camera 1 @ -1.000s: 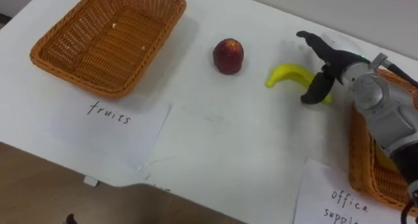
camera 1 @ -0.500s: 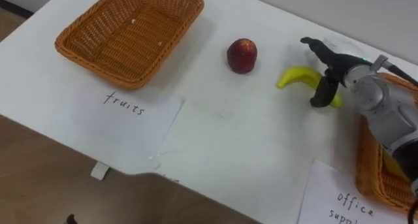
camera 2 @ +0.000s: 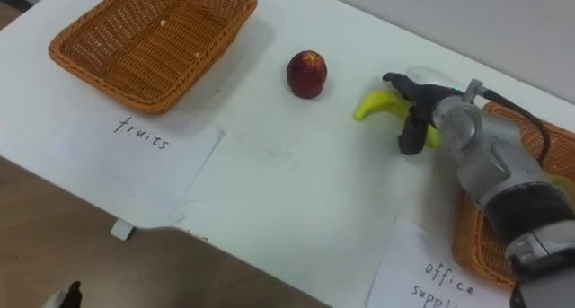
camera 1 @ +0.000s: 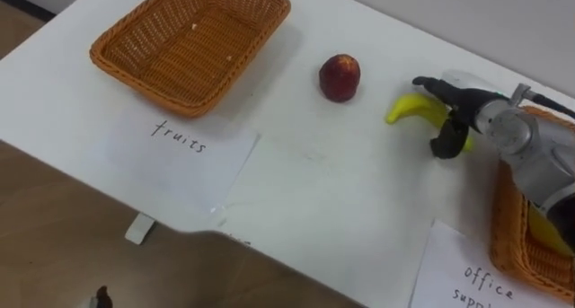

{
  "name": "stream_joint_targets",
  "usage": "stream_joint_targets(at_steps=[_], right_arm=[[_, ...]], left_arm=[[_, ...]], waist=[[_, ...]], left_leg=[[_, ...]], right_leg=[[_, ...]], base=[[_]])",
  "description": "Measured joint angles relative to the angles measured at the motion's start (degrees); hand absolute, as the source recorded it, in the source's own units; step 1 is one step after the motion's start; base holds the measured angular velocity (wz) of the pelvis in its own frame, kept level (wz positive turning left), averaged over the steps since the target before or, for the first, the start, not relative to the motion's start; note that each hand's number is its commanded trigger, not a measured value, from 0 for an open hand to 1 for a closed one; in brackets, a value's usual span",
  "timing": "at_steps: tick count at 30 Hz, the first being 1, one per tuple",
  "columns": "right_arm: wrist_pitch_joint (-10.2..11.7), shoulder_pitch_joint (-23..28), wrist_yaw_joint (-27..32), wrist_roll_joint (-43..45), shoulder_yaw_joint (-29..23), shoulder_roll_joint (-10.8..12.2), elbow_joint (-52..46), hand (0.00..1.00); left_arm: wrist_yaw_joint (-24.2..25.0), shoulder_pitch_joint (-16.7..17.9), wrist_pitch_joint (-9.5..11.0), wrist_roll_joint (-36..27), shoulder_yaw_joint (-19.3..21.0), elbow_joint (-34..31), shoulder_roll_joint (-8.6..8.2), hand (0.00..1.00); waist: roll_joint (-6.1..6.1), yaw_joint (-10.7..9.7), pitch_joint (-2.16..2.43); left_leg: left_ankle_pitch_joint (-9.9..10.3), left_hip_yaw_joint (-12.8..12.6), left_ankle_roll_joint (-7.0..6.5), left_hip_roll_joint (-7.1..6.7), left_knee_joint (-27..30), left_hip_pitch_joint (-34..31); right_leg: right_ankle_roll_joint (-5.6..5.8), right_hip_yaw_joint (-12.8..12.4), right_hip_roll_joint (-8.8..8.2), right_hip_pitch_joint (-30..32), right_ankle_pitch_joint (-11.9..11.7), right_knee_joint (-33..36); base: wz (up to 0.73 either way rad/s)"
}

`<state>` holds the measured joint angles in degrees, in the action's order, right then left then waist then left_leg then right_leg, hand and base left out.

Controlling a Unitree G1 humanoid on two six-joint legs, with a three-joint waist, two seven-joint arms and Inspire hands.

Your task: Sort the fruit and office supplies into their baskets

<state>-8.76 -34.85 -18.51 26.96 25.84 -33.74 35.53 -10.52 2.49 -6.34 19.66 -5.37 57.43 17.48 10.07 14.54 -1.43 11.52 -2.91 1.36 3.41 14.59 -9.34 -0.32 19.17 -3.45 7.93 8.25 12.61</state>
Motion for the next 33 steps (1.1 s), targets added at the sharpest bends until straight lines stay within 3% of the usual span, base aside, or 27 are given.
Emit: stream_joint_targets(at_steps=[13,14,15,16,33], right_arm=[[0.62,0.41,-2.26,-1.76,0.04,-0.19,0.06,0.0],[0.64,0.42,-2.26,-1.76,0.04,-0.19,0.05,0.32],[0.65,0.42,-2.27,-1.76,0.03,-0.19,0.04,0.9],[0.66,0.42,-2.27,-1.76,0.02,-0.19,0.04,1.0],[1.27,0.4,0.96,-2.28,-1.97,-0.51,-0.6,1.0]], left_arm=[[1.16,-0.36,1.67,-2.08,-0.44,0.09,0.93,0.0],[1.16,-0.36,1.67,-2.07,-0.44,0.09,1.01,0.0],[1.16,-0.35,1.67,-2.08,-0.44,0.09,1.15,0.0],[1.15,-0.35,1.67,-2.08,-0.44,0.09,1.21,0.0],[1.08,-0.18,2.84,-1.92,-0.29,-0.04,1.4,0.0]], waist=[[-0.03,-0.09,-0.02],[-0.02,-0.09,-0.02],[-0.02,-0.08,-0.02],[0.0,-0.08,0.0],[0.54,0.21,0.16]], left_leg=[[-0.43,-0.21,0.13,0.02,-1.12,0.97],[-0.43,-0.2,0.13,0.02,-1.13,0.98],[-0.43,-0.2,0.13,0.02,-1.16,0.99],[-0.43,-0.2,0.13,0.02,-1.17,0.99],[-0.44,-0.04,0.12,-0.03,-1.33,2.07]], right_leg=[[-0.12,0.15,0.02,-0.16,-0.13,-0.01],[-0.12,0.14,0.03,-0.16,-0.13,-0.01],[-0.12,0.1,0.04,-0.15,-0.13,-0.01],[-0.12,0.09,0.04,-0.14,-0.13,-0.01],[-0.07,0.6,0.17,-1.69,-0.16,-1.06]], base=[[-0.01],[0.0],[0.0],[0.0],[0.0]])
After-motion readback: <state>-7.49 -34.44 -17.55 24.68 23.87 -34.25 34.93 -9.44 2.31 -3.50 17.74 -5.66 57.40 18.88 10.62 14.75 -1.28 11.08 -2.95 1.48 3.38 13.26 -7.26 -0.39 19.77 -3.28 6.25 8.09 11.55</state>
